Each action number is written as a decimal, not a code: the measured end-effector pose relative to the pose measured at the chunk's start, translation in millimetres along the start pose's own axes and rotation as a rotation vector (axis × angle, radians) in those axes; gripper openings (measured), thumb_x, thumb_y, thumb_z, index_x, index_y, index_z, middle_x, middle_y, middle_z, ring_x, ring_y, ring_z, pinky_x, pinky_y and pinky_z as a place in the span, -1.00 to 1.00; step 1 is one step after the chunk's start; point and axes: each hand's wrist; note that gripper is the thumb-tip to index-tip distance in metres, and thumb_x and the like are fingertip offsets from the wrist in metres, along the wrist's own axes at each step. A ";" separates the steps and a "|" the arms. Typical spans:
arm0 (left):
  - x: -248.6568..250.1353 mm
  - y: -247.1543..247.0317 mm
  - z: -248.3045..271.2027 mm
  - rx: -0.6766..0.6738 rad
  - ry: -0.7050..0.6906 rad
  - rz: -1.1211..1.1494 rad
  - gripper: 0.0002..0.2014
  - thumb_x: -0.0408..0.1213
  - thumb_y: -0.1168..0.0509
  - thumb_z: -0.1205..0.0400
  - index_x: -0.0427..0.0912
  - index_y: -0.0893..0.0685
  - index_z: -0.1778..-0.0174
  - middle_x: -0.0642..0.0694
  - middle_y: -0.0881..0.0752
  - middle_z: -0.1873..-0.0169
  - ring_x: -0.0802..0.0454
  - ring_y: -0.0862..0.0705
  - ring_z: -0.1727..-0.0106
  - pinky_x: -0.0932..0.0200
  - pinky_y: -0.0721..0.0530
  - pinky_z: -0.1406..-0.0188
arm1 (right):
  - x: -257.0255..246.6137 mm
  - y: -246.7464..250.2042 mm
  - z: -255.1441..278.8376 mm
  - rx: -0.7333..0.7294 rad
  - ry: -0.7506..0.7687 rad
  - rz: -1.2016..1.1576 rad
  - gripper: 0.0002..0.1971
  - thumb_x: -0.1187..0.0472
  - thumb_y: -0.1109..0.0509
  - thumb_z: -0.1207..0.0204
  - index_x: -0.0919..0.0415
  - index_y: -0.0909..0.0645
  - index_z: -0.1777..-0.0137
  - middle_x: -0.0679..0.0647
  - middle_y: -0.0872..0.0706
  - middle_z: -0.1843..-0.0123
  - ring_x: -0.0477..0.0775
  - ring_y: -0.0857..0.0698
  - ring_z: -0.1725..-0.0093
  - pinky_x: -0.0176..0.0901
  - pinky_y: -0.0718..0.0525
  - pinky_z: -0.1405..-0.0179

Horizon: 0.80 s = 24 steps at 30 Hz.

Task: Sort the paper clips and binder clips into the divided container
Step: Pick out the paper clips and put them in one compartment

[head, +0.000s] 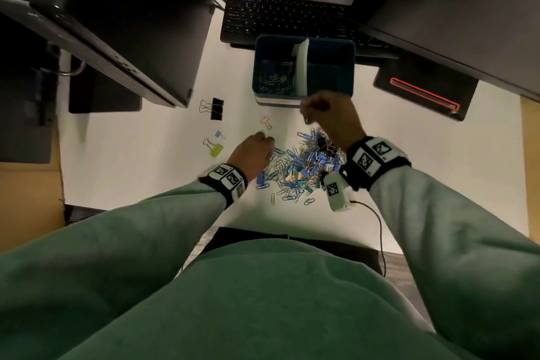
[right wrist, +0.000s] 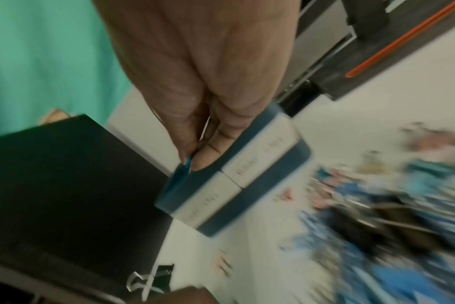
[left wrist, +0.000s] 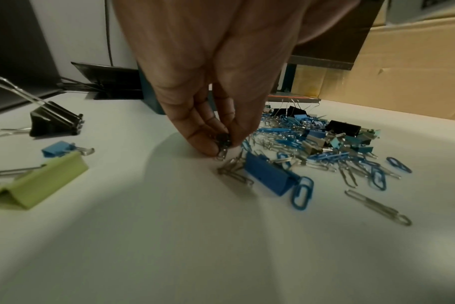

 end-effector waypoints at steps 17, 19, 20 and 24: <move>24.2 95.2 -31.6 0.384 0.050 0.444 -0.80 -0.29 -0.44 -0.55 -0.18 -0.72 -0.08 -0.09 -0.74 0.02 0.08 -0.68 0.05 0.23 -0.66 -0.05 | 32.2 -55.5 32.4 -0.264 0.097 0.896 -0.44 -0.14 -0.51 -0.41 0.25 -0.51 -0.22 0.15 -0.63 -0.13 0.14 -0.64 -0.12 0.03 -0.67 -0.14; 27.7 85.0 -24.4 0.374 0.032 0.342 -0.76 -0.25 -0.40 -0.58 -0.15 -0.67 -0.15 -0.09 -0.64 -0.08 0.10 -0.62 0.02 0.27 -0.59 -0.03 | 39.4 -71.2 37.0 -0.276 0.131 0.957 -0.38 -0.15 -0.53 -0.37 0.27 -0.46 -0.24 0.18 -0.61 -0.15 0.19 -0.63 -0.14 0.07 -0.69 -0.10; 27.5 77.1 -15.7 0.380 0.025 0.297 -0.76 -0.23 -0.39 -0.59 -0.12 -0.64 -0.17 -0.07 -0.58 -0.11 0.13 -0.59 0.02 0.31 -0.54 0.00 | 40.4 -76.1 37.8 -0.264 0.148 0.953 -0.42 -0.10 -0.53 -0.40 0.28 -0.44 -0.23 0.18 -0.60 -0.15 0.20 -0.64 -0.14 0.06 -0.69 -0.07; 11.6 35.7 22.1 0.351 0.094 0.220 -0.77 -0.22 -0.37 -0.60 -0.04 -0.56 -0.16 -0.04 -0.50 -0.12 0.10 -0.61 0.07 0.23 -0.57 0.07 | 47.1 -79.6 33.5 -0.248 0.148 0.854 -0.75 0.25 -0.33 -0.60 0.30 -0.48 -0.23 0.21 -0.63 -0.16 0.22 -0.67 -0.12 -0.01 -0.66 0.03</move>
Point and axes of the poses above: each hand's wrist, its own z-axis away from the middle knuckle, its own y-axis out of the back of the hand, x = y × z
